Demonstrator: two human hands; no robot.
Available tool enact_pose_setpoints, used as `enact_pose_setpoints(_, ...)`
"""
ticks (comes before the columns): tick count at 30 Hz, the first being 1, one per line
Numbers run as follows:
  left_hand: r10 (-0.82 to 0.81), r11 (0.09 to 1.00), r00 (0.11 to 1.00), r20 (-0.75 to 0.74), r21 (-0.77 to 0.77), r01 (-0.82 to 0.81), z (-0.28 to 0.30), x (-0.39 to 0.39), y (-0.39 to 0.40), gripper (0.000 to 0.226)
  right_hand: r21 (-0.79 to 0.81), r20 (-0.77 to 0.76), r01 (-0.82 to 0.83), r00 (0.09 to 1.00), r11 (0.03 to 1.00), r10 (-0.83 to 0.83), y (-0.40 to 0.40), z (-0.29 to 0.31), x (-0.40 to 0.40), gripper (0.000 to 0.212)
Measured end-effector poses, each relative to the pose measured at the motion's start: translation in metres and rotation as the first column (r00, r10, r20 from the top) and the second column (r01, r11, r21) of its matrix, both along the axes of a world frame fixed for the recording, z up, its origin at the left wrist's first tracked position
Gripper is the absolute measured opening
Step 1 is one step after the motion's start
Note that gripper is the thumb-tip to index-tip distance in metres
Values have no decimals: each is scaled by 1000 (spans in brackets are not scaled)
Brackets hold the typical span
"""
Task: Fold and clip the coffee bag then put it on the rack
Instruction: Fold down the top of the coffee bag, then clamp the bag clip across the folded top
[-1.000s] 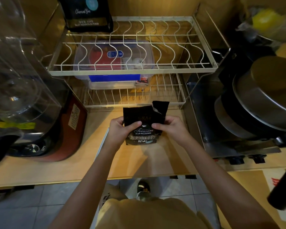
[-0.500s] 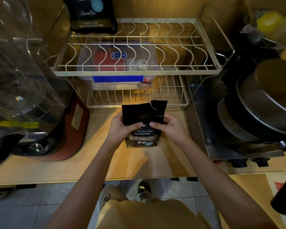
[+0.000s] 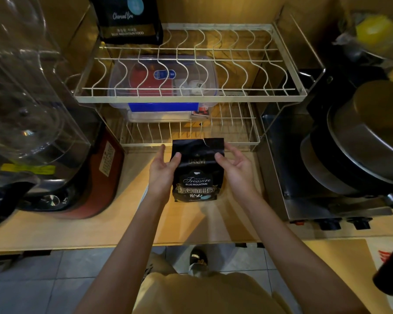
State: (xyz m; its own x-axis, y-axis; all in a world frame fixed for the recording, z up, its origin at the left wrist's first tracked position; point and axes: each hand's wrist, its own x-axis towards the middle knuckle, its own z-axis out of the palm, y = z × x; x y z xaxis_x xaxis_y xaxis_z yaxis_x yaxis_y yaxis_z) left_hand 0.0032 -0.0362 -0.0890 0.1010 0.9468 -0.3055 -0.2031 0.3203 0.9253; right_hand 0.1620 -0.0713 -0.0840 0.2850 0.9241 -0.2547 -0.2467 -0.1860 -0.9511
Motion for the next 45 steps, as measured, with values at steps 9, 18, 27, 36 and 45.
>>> enact_pose_setpoints(9,-62,982,952,-300,151,111,-3,-7,-1,28,2,157,-133,979,991,131,1,-1,10,20)
enact_pose_setpoints(18,-135,933,818,-559,206,295,2,-22,6,21,14,419,-260,878,965,231,5,0,22,24)
enact_pose_setpoints(27,-111,986,950,-292,85,141,-12,-16,12,9,15,567,-279,793,960,222,8,4,22,13)
enact_pose_setpoints(36,-188,973,952,-241,84,214,-13,-27,6,29,21,276,-171,948,985,158,8,-9,20,21)
enact_pose_setpoints(45,88,939,324,-942,186,288,-87,-86,-51,24,-4,224,-124,967,992,122,12,-16,19,15)
